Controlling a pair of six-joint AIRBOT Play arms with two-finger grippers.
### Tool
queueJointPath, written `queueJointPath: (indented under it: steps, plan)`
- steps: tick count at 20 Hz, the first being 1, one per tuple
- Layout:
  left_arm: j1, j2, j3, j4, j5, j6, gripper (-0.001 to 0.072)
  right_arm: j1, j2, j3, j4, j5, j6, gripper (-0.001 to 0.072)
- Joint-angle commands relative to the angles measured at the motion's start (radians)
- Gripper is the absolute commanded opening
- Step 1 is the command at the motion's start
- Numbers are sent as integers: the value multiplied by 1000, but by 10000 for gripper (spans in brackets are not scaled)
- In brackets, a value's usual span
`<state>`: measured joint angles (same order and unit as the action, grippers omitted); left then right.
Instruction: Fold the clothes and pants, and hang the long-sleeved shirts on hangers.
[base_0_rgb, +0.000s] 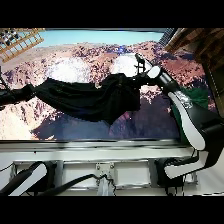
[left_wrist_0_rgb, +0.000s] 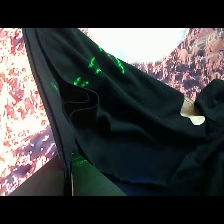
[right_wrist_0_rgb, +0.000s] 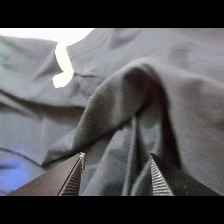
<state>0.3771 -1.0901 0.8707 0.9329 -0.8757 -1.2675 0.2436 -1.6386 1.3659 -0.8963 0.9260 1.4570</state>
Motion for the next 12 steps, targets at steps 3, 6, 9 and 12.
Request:
queueJointPath:
  steps: [3, 6, 9, 12]
  plan:
    - [1, -1, 0, 0, 3, 0, 2, 48, -90, 65, -21, 62, -9, 456]
    - [1, -1, 0, 1, 3, 0, 2, 54, -106, 65, -78, 80, 6, 452]
    - [1, -1, 0, 0, 4, 0, 2, 55, -109, 65, -106, 84, 16, 411]
    - [1, -1, 0, 0, 8, 0, 2, 62, -119, 65, -104, 84, 16, 364]
